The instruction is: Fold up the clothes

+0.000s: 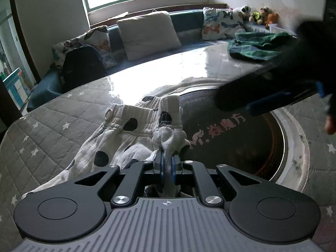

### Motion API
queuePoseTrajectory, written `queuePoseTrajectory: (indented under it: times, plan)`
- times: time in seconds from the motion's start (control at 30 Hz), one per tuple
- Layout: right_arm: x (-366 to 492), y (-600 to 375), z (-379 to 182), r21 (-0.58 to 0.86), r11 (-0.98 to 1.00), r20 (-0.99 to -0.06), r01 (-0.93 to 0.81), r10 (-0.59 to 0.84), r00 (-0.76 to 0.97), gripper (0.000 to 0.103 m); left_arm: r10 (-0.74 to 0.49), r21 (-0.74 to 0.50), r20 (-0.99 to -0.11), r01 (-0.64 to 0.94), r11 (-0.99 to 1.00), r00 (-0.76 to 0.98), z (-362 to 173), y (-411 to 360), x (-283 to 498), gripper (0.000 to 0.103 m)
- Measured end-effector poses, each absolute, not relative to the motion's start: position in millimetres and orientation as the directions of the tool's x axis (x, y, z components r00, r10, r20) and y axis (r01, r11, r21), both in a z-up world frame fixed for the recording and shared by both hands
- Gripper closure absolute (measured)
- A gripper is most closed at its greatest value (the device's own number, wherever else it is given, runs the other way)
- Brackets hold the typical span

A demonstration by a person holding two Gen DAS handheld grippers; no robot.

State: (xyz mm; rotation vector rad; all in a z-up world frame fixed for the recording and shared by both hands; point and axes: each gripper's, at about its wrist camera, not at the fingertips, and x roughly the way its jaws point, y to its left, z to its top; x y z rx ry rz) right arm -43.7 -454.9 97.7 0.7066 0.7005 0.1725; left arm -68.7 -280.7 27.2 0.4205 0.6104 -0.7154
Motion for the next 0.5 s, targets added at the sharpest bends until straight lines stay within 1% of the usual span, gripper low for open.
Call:
queuePoseTrajectory:
  times: [0.13,0.5]
  plan:
    - [-27.3,-449.2,95.8,0.718,0.69,-0.513,0.091,0.436,0.739,0.0,-0.493,0.128,-0.633,0.709,0.693,0.597,30.7,-274.9,-69.3,0.096]
    - [-6.0,-435.0,82.6,0.78,0.61,-0.519,0.14,0.506,0.689,0.0,-0.523,0.095,-0.613,0.713,0.694,0.591,32.6,-265.4,-81.2,0.096]
